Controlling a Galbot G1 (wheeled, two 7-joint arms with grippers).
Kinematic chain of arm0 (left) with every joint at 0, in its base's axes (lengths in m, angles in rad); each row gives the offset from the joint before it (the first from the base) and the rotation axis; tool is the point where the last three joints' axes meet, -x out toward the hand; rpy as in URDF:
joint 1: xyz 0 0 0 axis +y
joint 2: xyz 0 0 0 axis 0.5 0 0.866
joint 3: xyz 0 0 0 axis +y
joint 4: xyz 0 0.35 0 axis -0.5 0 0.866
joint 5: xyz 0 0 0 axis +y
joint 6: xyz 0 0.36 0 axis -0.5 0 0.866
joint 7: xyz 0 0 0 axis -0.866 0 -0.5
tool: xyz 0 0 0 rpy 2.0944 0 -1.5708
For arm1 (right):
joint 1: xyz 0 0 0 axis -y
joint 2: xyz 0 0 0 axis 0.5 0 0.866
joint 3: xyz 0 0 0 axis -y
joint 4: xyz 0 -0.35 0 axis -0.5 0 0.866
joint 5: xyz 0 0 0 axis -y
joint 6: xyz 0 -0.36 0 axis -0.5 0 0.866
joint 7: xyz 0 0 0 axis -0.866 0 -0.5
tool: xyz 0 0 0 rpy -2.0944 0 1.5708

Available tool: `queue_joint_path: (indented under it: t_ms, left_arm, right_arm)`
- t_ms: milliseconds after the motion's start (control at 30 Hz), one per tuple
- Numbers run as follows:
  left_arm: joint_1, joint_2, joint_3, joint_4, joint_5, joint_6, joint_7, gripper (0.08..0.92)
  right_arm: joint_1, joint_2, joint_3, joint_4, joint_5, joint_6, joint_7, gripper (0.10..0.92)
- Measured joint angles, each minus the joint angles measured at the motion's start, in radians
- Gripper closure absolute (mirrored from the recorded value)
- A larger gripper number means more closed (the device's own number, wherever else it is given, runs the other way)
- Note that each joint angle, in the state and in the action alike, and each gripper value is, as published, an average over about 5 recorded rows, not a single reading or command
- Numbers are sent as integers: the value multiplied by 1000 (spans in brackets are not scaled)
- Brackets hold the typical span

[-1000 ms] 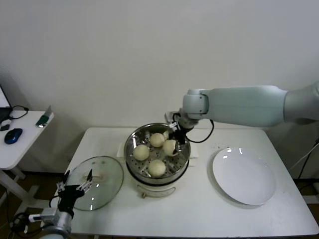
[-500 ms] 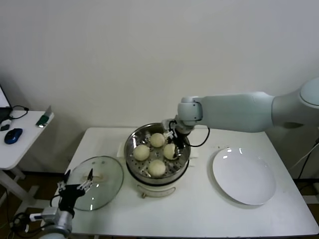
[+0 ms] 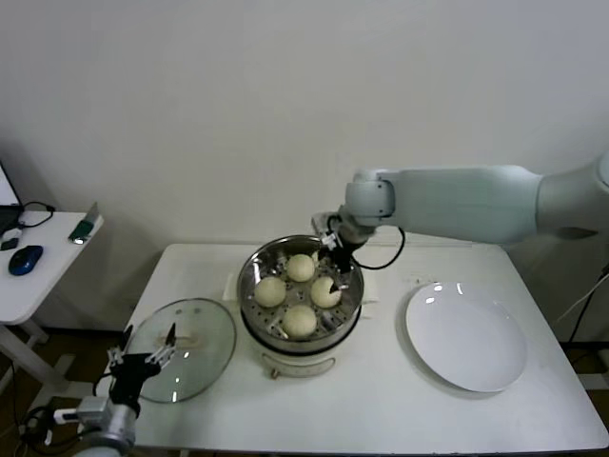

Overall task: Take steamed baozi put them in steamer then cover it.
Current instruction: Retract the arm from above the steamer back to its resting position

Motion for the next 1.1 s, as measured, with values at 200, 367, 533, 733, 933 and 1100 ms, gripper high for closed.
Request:
queue_joint_path:
  t_ms: [200, 367, 533, 733, 933, 1100]
  left_arm:
    - [1, 2, 1, -5, 3, 1, -8, 177]
    - [2, 9, 3, -8, 7, 6, -18, 177]
    - [2, 20, 5, -5, 11, 7, -24, 177]
    - [6, 34, 9, 7, 32, -2, -31, 177]
    - [9, 43, 6, 25, 84, -32, -40, 177]
    - [18, 50, 5, 48, 131, -68, -55, 177]
  right_arm:
    - [-75, -111, 191, 18, 67, -23, 147, 203]
    - [-230, -222, 429, 44, 80, -17, 347, 203]
    - [-454, -340, 692, 88, 58, 15, 524, 203]
    - [-801, -451, 1038, 158, -13, 84, 655, 203]
    - [-1199, -474, 1427, 223, -103, 173, 707, 203]
    - [-1524, -431, 1709, 249, -178, 276, 707, 203]
